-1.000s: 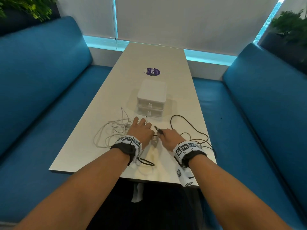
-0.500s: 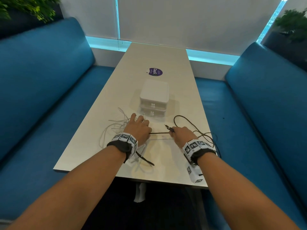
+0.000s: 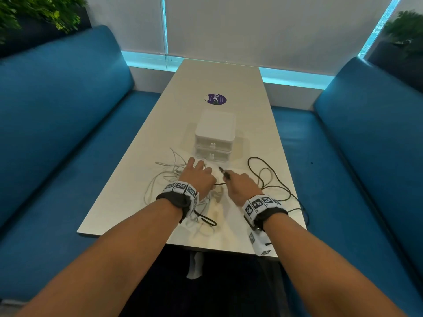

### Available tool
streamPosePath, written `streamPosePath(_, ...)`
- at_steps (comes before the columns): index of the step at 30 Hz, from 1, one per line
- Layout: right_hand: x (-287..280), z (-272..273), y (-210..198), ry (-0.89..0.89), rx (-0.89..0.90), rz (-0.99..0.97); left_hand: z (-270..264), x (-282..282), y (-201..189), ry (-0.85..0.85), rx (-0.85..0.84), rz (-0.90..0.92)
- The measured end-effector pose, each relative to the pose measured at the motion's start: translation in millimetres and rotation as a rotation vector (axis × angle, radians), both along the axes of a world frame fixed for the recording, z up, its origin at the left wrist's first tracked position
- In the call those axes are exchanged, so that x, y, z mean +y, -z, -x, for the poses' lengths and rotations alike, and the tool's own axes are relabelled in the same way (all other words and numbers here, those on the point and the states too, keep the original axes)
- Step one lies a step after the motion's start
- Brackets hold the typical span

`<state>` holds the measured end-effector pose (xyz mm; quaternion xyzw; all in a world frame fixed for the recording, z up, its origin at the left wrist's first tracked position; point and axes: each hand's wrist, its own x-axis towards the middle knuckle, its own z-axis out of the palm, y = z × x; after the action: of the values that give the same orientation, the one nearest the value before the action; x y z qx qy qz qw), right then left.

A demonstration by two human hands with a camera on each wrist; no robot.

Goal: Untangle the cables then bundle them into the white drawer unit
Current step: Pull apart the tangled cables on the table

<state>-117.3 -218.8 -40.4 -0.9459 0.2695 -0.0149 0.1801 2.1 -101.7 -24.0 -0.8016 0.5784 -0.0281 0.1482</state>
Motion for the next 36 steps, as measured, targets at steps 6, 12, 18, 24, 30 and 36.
streamPosePath(6, 8, -10, 10, -0.090, 0.071, -0.140, 1, 6, 3, 0.004, -0.007, 0.076)
streamPosePath(12, -4, -1, 5, -0.043, 0.064, -0.158, -7, 10, 0, 0.016, 0.039, 0.084)
streamPosePath(18, -22, 9, -5, 0.048, 0.077, -0.191, -20, 15, 2, -0.048, 0.235, 0.192)
streamPosePath(24, -28, 16, -3, 0.136, 0.135, -0.105, -19, 17, 5, -0.055, 0.379, 0.342)
streamPosePath(30, -40, 21, -9, 0.170, 0.173, -0.048, -24, 21, 0, -0.096, 0.290, 0.239)
streamPosePath(36, -48, 29, -5, 0.303, 0.201, 0.010, -16, 15, -8, -0.024, 0.045, 0.084)
